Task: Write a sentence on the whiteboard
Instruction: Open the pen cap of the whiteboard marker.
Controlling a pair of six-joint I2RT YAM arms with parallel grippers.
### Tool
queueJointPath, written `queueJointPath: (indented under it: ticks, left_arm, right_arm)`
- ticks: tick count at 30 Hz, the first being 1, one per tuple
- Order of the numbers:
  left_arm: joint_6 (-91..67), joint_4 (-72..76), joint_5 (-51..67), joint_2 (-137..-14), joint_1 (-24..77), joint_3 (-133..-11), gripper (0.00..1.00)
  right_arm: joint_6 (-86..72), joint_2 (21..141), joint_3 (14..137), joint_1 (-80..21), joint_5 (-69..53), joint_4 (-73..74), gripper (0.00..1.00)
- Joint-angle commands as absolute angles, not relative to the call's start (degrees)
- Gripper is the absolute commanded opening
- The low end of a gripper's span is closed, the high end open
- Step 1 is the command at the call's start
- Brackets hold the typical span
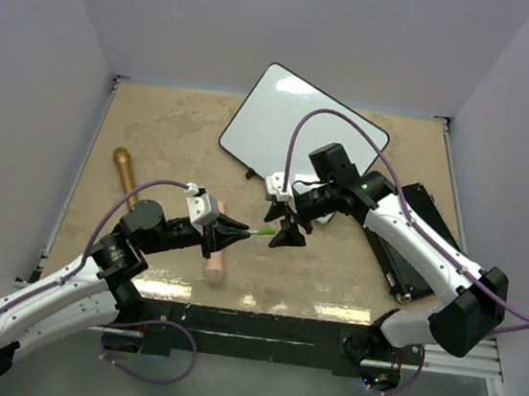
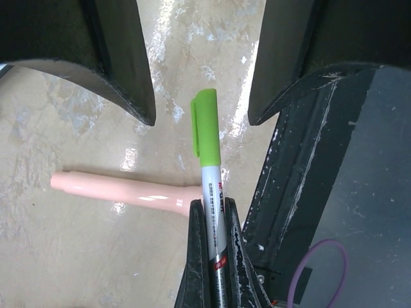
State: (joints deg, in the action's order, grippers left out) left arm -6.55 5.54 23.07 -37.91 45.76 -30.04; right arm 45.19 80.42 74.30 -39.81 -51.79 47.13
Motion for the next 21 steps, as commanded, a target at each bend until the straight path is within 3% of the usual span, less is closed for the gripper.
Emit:
queueJointPath:
  ticks: [1,8,11,14,15,16,21]
  left_arm:
    - [-10.72,11.95,21.71,-37.26,45.35,-28.21,0.00]
    - [-11.34,13.80,21.71,-38.40,45.35,-27.86,0.00]
    - [-11.16,14.06,21.71,-38.85,45.35,-27.86,0.00]
    - [-11.34,14.76,21.71,-39.02,45.26,-27.77,0.00]
    - [-11.25,14.77,21.62,-39.02,45.35,-27.69,0.00]
    - [-10.81,14.68,21.53,-39.11,45.35,-27.77,0.00]
    - [-3.80,5.38,19.08,-35.96,45.09,-31.72,0.00]
  right_arm:
    - [45.61,79.19,75.41,-39.90,-54.22,46.84,0.61]
    - [45.70,81.39,76.55,-39.99,-56.51,47.81,0.52]
    - [45.27,81.83,76.55,-39.99,-56.78,47.64,0.40]
    - [45.18,82.18,76.38,-40.08,-56.78,47.46,0.24]
    - [45.18,82.18,76.38,-39.99,-56.69,47.46,0.08]
    - [45.44,82.18,76.46,-39.99,-56.60,47.72,0.00]
    - [49.29,80.60,75.15,-39.47,-51.44,50.62,0.00]
